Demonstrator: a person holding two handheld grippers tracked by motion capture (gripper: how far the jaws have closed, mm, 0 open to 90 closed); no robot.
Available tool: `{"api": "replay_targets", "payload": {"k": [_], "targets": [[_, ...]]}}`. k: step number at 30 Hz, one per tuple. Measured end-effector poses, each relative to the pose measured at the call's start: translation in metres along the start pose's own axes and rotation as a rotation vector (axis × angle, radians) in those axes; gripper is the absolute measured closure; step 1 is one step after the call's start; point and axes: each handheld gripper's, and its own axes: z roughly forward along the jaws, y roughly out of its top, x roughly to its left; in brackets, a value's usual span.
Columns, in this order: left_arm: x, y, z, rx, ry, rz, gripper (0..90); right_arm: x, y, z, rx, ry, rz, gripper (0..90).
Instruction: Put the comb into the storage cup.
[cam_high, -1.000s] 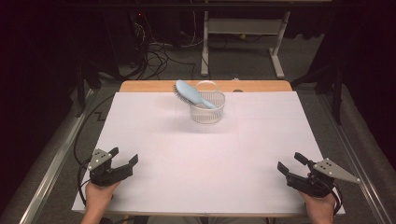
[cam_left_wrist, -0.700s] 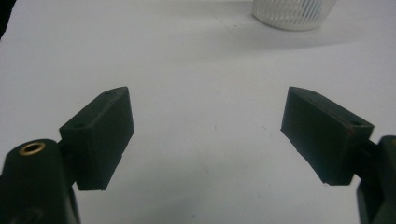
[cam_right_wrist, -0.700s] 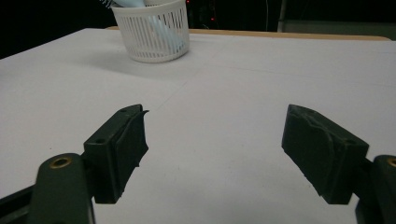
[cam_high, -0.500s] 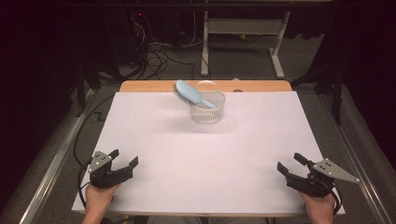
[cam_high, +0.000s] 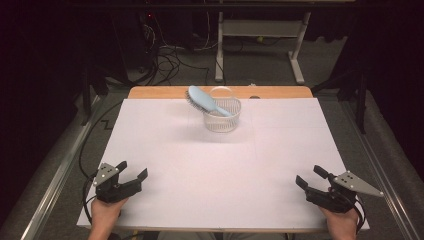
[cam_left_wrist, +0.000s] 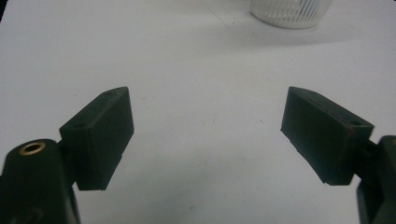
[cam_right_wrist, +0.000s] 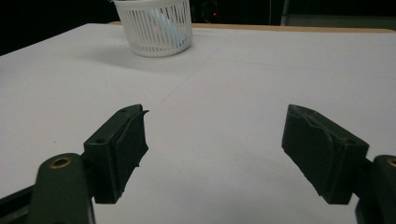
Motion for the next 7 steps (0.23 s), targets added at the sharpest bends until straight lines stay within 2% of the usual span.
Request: {"api": "replay_targets", "payload": {"k": [7], "targets": [[0.0005,0.0001,0.0008,0.002,-0.002,-0.005,16.5,-0.0001,-0.0004,-0.0008,-0.002,0.0,0.004,22.2]]}}
